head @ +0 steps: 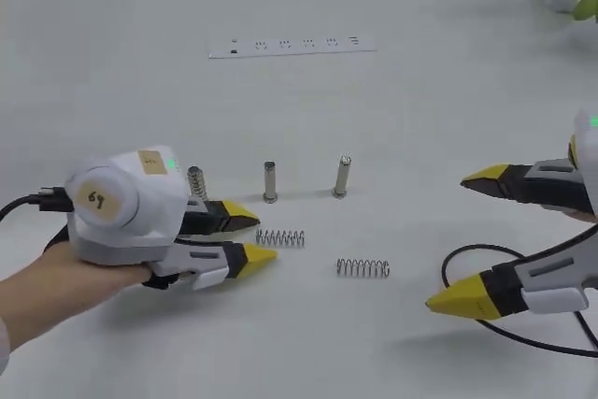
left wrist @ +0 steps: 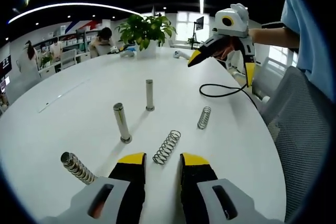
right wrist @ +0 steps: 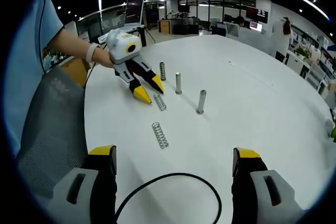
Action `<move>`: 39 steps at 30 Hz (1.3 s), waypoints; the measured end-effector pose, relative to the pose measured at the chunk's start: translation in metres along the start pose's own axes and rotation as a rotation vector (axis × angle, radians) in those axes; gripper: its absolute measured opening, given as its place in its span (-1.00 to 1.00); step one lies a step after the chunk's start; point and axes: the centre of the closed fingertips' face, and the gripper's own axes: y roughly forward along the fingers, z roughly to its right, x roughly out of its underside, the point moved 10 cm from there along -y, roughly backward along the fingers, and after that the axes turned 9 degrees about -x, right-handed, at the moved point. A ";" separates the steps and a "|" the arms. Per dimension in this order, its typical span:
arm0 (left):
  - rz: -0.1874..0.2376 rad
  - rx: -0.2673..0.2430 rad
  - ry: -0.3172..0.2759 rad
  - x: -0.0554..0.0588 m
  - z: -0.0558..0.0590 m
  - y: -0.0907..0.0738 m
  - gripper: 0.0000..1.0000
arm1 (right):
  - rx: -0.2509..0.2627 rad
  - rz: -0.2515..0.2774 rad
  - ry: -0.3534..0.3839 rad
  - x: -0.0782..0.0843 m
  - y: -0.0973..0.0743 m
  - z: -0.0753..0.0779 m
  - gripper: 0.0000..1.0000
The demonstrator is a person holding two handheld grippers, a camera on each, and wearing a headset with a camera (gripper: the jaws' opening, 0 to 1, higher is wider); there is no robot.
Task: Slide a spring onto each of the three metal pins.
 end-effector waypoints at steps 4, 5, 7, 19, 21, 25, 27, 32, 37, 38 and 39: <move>-0.003 0.005 -0.002 0.001 -0.001 0.001 -0.72 | -0.002 -0.004 -0.002 0.000 0.001 0.002 0.80; -0.002 0.008 -0.002 0.000 -0.001 0.000 -0.74 | -0.002 -0.003 0.000 0.000 0.000 0.002 0.80; -0.002 0.007 0.002 0.000 -0.001 0.000 -0.74 | 0.000 -0.004 -0.001 0.000 0.000 0.003 0.80; -0.007 0.028 0.023 -0.001 0.001 0.002 -0.90 | -0.002 -0.009 -0.001 0.001 0.001 0.001 0.79; -0.010 0.030 0.027 -0.001 0.002 0.001 -0.91 | -0.002 -0.008 -0.001 0.001 0.001 0.001 0.78; -0.013 0.032 0.032 0.000 0.002 0.001 -0.92 | 0.000 -0.008 -0.001 0.001 0.001 0.001 0.78; -0.014 0.032 0.033 0.000 0.002 0.001 -0.93 | 0.000 -0.012 -0.003 0.001 0.001 0.001 0.78; -0.015 0.035 0.037 0.000 0.003 0.000 -0.94 | -0.003 -0.014 -0.006 0.002 0.002 0.000 0.78; -0.009 0.032 0.040 0.000 0.003 -0.001 -0.94 | -0.007 -0.019 -0.008 0.002 0.004 -0.002 0.77; -0.008 0.029 0.043 -0.001 0.002 -0.001 -0.94 | -0.008 -0.019 -0.007 0.002 0.004 -0.002 0.77; -0.005 0.023 0.048 -0.001 0.002 -0.002 -0.95 | -0.008 -0.018 -0.006 0.002 0.004 -0.002 0.77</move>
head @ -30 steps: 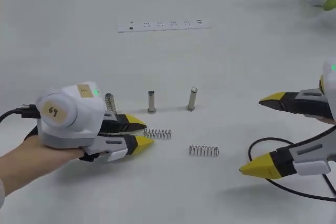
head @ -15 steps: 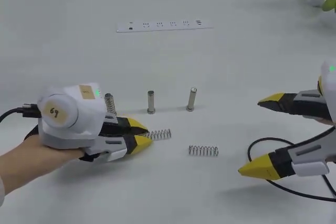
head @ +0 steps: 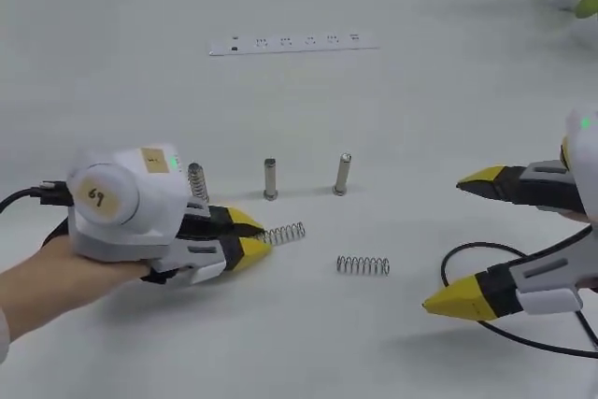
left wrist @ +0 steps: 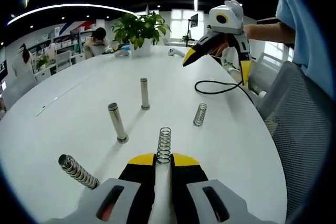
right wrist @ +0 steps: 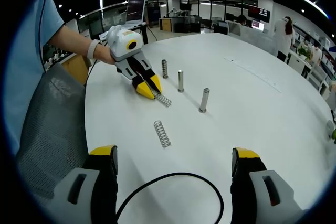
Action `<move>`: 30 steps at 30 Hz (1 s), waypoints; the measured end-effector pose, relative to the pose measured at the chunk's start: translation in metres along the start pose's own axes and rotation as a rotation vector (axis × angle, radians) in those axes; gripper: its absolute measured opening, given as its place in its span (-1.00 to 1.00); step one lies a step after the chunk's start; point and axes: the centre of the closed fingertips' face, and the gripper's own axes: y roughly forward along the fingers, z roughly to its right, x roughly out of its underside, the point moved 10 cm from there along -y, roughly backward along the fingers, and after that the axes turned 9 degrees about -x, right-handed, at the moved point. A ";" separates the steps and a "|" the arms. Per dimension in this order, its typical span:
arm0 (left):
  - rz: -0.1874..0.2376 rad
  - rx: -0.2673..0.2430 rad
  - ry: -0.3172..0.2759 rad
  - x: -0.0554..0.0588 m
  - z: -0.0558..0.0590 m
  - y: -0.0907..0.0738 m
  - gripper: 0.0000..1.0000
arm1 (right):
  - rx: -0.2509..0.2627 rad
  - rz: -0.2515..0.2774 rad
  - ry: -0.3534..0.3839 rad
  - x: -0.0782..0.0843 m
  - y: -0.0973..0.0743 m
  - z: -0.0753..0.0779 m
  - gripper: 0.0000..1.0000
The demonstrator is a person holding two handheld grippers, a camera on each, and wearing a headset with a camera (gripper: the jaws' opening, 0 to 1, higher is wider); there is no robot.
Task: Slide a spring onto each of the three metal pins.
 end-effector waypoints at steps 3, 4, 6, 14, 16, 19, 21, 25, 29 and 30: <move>0.005 0.000 -0.008 -0.001 -0.001 -0.001 -0.95 | -0.001 0.002 -0.001 -0.001 0.001 0.000 0.77; 0.004 -0.002 -0.003 -0.001 -0.001 -0.001 -0.95 | -0.002 0.002 0.000 -0.001 0.001 0.000 0.77; 0.009 -0.004 -0.005 -0.002 -0.001 -0.003 -0.96 | -0.003 -0.001 -0.005 -0.001 0.001 0.000 0.76; 0.016 -0.017 0.002 -0.005 -0.001 -0.008 -0.96 | -0.006 0.001 -0.014 -0.005 0.002 0.000 0.76; 0.017 -0.019 0.000 -0.004 -0.001 -0.009 -0.96 | -0.007 0.001 -0.016 -0.005 0.002 0.000 0.76; 0.022 -0.023 0.002 -0.006 -0.001 -0.010 -0.96 | -0.008 0.000 -0.018 -0.006 0.003 -0.001 0.76; 0.027 -0.025 0.001 -0.007 -0.001 -0.011 -0.96 | -0.010 0.000 -0.018 -0.006 0.003 -0.001 0.76; 0.035 -0.027 0.003 -0.010 0.000 -0.014 -0.96 | -0.012 0.000 -0.022 -0.007 0.004 -0.002 0.76; 0.042 -0.026 0.008 -0.012 0.002 -0.018 -0.96 | -0.015 -0.004 -0.025 -0.008 0.004 -0.001 0.75; 0.046 -0.027 0.011 -0.013 0.002 -0.020 -0.96 | -0.015 -0.005 -0.028 -0.009 0.004 -0.001 0.75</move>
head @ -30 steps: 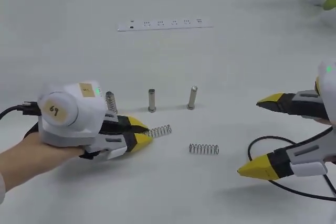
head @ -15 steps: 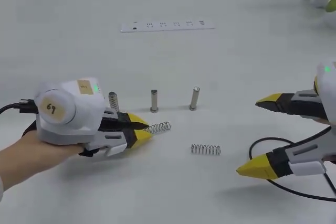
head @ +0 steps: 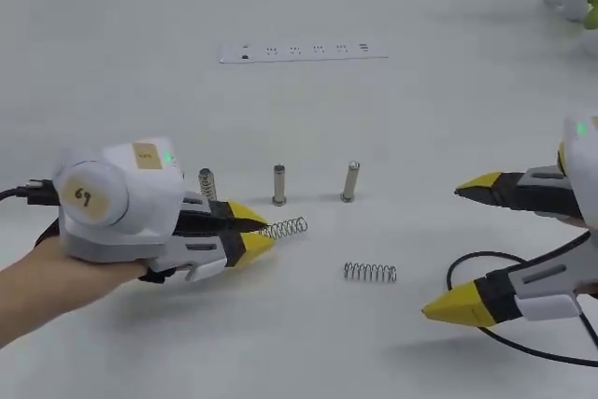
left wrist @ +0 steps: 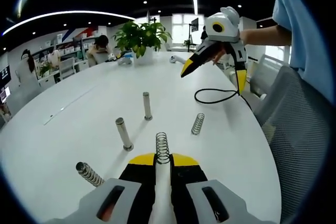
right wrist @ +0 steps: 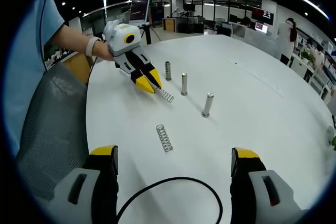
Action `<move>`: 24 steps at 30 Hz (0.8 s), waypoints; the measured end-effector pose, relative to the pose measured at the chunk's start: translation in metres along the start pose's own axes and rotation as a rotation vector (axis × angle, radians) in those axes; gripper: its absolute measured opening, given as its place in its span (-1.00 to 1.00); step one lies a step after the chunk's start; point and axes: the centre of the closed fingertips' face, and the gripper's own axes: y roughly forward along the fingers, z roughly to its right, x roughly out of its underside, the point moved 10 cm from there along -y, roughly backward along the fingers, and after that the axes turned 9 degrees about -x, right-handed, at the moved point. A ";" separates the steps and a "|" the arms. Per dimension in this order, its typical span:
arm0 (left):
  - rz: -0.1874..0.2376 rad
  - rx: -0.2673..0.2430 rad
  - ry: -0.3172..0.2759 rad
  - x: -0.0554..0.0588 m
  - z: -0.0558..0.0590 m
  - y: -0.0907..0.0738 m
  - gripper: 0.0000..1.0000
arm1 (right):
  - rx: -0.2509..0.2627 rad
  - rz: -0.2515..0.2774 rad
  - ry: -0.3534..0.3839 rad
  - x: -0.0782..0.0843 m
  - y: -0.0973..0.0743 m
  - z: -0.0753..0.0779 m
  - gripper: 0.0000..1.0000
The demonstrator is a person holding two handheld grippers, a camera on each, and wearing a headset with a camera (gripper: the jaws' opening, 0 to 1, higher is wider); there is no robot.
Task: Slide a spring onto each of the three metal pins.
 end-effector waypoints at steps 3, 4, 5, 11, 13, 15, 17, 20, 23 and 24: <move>0.019 0.001 0.005 -0.005 0.002 -0.006 -0.96 | -0.003 0.000 -0.011 -0.004 -0.001 0.001 0.75; 0.026 0.003 0.005 -0.007 0.003 -0.007 -0.96 | -0.003 0.000 -0.015 -0.006 -0.001 0.001 0.75; 0.033 0.006 0.005 -0.009 0.005 -0.010 -0.96 | -0.006 0.002 -0.019 -0.008 -0.001 0.001 0.75; 0.066 0.009 0.021 -0.019 0.015 -0.022 -0.96 | -0.017 0.004 -0.051 -0.019 -0.001 0.000 0.73; 0.075 0.011 0.031 -0.022 0.020 -0.026 -0.96 | -0.023 0.002 -0.066 -0.023 0.000 -0.001 0.72; 0.085 0.011 0.034 -0.024 0.023 -0.030 -0.96 | -0.028 0.002 -0.073 -0.026 0.002 -0.001 0.72; 0.097 0.009 0.032 -0.026 0.026 -0.033 -0.96 | -0.037 0.003 -0.081 -0.029 0.003 -0.002 0.71; 0.107 0.008 0.033 -0.028 0.030 -0.035 -0.96 | -0.048 0.004 -0.092 -0.033 0.005 -0.003 0.70; 0.115 0.013 0.032 -0.029 0.035 -0.037 -0.96 | -0.086 0.005 -0.095 -0.037 0.008 -0.005 0.69; 0.117 0.013 0.030 -0.029 0.036 -0.038 -0.96 | -0.086 0.006 -0.096 -0.038 0.008 -0.005 0.67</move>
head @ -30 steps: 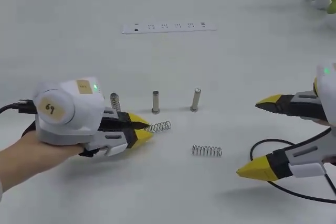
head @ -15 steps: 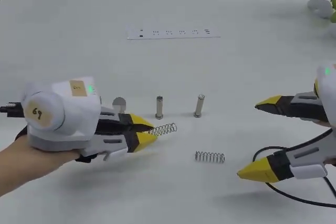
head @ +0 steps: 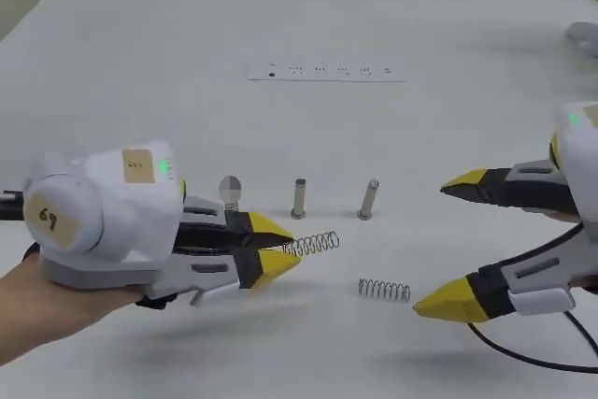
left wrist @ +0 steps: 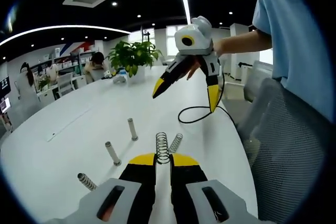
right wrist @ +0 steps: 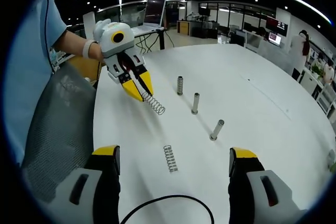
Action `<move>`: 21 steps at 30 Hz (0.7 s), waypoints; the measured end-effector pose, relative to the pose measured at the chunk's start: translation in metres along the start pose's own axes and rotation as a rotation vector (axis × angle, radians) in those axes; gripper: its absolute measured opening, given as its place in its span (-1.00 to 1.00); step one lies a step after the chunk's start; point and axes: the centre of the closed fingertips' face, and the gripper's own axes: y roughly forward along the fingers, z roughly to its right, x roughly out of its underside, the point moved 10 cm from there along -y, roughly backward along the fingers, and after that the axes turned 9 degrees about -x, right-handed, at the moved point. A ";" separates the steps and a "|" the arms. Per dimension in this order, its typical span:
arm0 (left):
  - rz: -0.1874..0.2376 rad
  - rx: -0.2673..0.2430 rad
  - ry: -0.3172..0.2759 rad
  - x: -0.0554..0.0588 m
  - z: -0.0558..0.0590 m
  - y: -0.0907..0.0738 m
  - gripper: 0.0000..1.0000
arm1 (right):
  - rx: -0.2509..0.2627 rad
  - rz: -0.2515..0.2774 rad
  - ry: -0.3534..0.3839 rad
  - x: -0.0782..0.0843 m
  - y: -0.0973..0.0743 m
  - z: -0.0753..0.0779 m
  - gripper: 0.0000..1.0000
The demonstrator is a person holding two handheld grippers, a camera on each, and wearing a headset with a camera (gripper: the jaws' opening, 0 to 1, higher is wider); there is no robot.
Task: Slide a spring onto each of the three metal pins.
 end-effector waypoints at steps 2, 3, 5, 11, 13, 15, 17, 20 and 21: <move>0.006 -0.001 -0.003 -0.001 0.003 -0.001 -0.96 | -0.017 0.002 -0.009 -0.003 0.002 0.000 0.63; 0.009 0.001 -0.005 -0.001 0.004 -0.002 -0.96 | -0.025 -0.002 -0.014 -0.005 0.004 0.000 0.61; 0.013 0.003 -0.002 -0.002 0.006 -0.004 -0.96 | -0.046 -0.010 -0.026 -0.009 0.006 0.001 0.58; 0.026 0.009 0.002 -0.005 0.011 -0.008 -0.96 | -0.107 -0.024 -0.071 -0.022 0.013 0.000 0.50; 0.029 0.014 0.006 -0.006 0.014 -0.009 -0.96 | -0.127 -0.032 -0.087 -0.026 0.016 -0.001 0.45; 0.029 0.021 0.006 -0.006 0.016 -0.009 -0.96 | -0.143 -0.043 -0.106 -0.029 0.018 -0.001 0.38; 0.029 0.022 0.007 -0.006 0.017 -0.010 -0.96 | -0.163 -0.042 -0.110 -0.032 0.021 -0.002 0.34; 0.032 0.022 0.004 -0.006 0.018 -0.011 -0.96 | -0.184 -0.048 -0.131 -0.036 0.025 -0.004 0.26; 0.033 0.021 0.003 -0.005 0.018 -0.011 -0.96 | -0.189 -0.050 -0.135 -0.037 0.026 -0.004 0.25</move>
